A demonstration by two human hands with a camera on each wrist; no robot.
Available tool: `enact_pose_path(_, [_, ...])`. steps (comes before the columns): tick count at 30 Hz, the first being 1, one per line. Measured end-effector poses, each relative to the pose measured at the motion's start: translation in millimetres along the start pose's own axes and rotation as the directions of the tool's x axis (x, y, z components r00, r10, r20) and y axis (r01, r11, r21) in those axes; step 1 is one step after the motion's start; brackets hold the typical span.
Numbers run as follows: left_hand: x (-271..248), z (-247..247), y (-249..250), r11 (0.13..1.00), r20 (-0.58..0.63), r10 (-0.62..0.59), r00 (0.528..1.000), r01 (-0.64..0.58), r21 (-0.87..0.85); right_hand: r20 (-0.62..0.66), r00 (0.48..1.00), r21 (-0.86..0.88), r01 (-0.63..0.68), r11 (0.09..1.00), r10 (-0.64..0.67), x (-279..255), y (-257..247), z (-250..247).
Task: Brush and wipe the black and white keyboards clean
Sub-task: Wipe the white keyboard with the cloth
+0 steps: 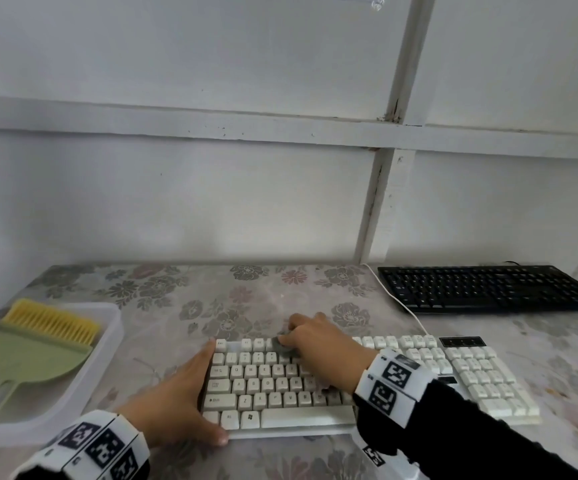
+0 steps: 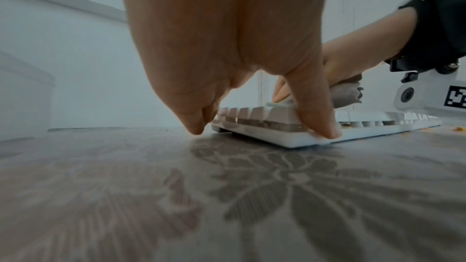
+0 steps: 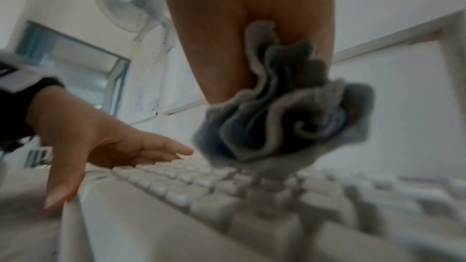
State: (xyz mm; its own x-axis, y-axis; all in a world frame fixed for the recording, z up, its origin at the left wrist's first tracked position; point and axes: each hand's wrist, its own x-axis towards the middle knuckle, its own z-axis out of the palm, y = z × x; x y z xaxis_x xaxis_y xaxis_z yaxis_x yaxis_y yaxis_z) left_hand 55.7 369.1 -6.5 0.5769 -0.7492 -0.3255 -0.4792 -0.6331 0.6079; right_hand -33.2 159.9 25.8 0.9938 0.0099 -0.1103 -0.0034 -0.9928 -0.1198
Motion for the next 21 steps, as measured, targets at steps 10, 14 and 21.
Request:
enact_pose_path(10, [-2, -2, 3, 0.999, 0.014, -0.042, 0.999, 0.042, 0.026, 0.014, 0.980, 0.078, -0.199, 0.977, 0.199, -20, 40, -7])
enact_pose_path(14, [-2, -2, 4, 1.000, 0.003, -0.014, 1.000, 0.014, 0.004, 0.041, 0.971, 0.134, -0.238, 0.962, 0.235, 2, 16, -19])
enact_pose_path(21, [4, -3, -9, 0.996, -0.015, 0.048, 0.999, -0.049, -0.071, 0.046, 0.999, 0.160, 0.017, 0.987, -0.025, 53, -60, -15])
